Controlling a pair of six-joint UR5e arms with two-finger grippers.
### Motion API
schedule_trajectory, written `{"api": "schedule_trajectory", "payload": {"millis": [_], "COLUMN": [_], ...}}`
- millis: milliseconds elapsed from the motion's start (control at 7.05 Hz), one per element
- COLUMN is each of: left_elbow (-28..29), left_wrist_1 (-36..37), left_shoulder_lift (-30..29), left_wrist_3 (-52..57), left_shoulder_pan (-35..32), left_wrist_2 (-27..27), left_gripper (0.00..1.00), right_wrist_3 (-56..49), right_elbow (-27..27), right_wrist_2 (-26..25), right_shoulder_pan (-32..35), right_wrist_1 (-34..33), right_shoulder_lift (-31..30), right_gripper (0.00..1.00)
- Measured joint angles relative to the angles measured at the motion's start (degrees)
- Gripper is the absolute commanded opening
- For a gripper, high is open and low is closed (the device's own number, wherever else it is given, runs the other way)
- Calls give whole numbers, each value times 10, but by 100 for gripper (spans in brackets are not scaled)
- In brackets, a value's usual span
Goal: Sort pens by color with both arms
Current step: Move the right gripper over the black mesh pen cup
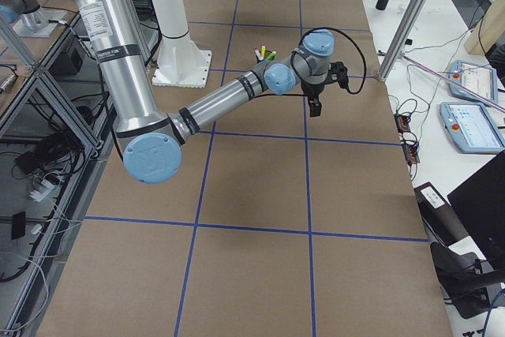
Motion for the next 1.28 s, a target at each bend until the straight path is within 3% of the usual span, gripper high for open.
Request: {"api": "schedule_trajectory", "payload": {"millis": [426, 568, 851, 1277], "left_elbow": [2, 3, 3, 4], "left_wrist_1": [1, 1, 0, -1], "left_shoulder_lift": [-25, -28, -30, -30], "left_wrist_3": [-50, -53, -54, -54], "left_shoulder_pan": [40, 45, 50, 58], "left_wrist_2": [1, 2, 1, 2], "left_gripper": [100, 100, 100, 100], "right_wrist_3": [203, 223, 239, 260], "right_elbow": [34, 32, 10, -57], "right_wrist_2": [-62, -71, -119, -136], "right_shoulder_pan": [-137, -174, -243, -283], "right_wrist_1": [-19, -40, -77, -86], "right_shoulder_lift": [55, 76, 128, 206], "right_gripper": [96, 96, 84, 75]}}
